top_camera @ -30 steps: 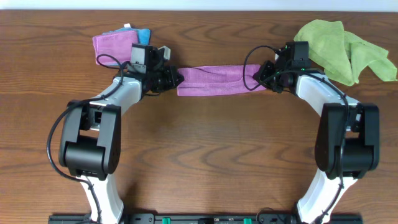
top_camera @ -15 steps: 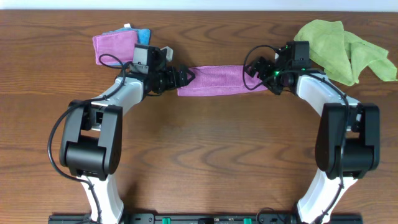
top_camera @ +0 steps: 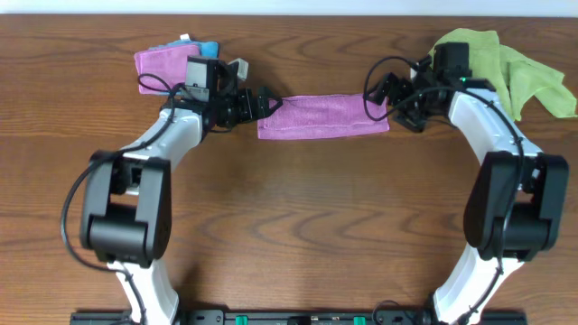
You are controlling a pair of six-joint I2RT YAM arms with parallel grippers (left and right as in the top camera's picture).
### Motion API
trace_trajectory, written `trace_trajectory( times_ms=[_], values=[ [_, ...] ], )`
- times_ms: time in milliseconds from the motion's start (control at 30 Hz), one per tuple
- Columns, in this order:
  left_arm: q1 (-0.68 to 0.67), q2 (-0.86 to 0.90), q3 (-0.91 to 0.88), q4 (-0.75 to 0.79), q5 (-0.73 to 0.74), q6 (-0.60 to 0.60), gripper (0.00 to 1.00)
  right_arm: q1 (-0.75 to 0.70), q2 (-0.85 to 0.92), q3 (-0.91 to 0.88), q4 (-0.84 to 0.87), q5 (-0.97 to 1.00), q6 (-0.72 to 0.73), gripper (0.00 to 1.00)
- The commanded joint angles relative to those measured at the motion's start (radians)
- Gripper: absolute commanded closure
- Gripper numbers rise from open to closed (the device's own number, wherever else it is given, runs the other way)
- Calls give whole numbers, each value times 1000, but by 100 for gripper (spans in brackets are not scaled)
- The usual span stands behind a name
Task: Fold the cloth
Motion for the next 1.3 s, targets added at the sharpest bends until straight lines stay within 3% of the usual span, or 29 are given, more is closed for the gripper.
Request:
trace_trajectory(
  times_ms=[0, 100, 267, 467, 733, 900, 1133, 1267],
  values=[
    [0, -121, 25, -59, -45, 102, 4, -3, -51, 72, -80, 3, -96, 1],
    [-11, -189, 25, -180, -55, 185, 5, -2, -90, 105, -209, 47, -181, 1],
    [-52, -297, 24, -342, -89, 224, 5, -2, -245, 104, -386, 249, -312, 1],
    [-126, -352, 14, -499, -262, 271, 5, -5, -396, 14, -408, 301, -388, 2],
    [-151, -324, -72, -304, -277, 248, 5, -6, -457, -245, -256, 265, -387, 1],
    [-119, -240, -72, -192, -266, 184, 5, -6, -457, -261, -243, 264, -392, 1],
    [-54, -93, -72, -48, -88, 103, 5, -7, -457, -261, -245, 268, -406, 1],
    [-38, -43, -72, -23, -76, 66, 4, -10, -457, -261, -251, 280, -414, 1]
  ],
)
